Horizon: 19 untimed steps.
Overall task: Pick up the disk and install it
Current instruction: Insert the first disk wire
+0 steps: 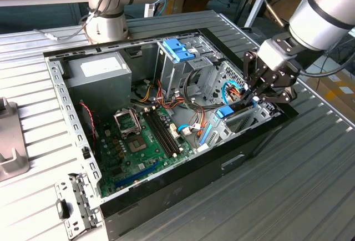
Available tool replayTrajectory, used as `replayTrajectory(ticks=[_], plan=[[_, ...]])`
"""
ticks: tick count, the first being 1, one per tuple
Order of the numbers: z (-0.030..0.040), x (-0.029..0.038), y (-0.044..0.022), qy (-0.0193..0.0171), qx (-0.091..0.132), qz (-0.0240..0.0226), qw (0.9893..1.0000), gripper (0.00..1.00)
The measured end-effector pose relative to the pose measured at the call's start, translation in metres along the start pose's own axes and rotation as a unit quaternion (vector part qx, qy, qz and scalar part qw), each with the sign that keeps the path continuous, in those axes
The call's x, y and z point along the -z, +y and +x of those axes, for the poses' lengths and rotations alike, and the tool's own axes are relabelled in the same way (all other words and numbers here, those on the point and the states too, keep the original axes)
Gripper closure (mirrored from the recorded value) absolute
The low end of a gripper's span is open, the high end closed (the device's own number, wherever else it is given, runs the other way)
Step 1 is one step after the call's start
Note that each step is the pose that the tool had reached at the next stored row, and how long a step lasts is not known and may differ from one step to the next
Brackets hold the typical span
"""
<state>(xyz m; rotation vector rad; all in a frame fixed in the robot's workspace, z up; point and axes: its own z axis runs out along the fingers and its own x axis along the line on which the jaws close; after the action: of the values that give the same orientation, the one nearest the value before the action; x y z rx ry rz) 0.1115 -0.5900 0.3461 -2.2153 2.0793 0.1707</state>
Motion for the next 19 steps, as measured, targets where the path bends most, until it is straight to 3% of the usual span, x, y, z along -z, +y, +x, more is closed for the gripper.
replayTrajectory(ticks=[5, 11, 19], plan=[[-0.0047, -0.0018, 0.0, -0.0002, -0.004, 0.0006, 1.0, 0.84], [-0.0048, -0.0019, 0.0006, 0.0057, -0.023, 0.0034, 0.9997, 0.84], [-0.0046, -0.0003, 0.002, 0.0063, -0.027, 0.005, 0.9996, 0.84]])
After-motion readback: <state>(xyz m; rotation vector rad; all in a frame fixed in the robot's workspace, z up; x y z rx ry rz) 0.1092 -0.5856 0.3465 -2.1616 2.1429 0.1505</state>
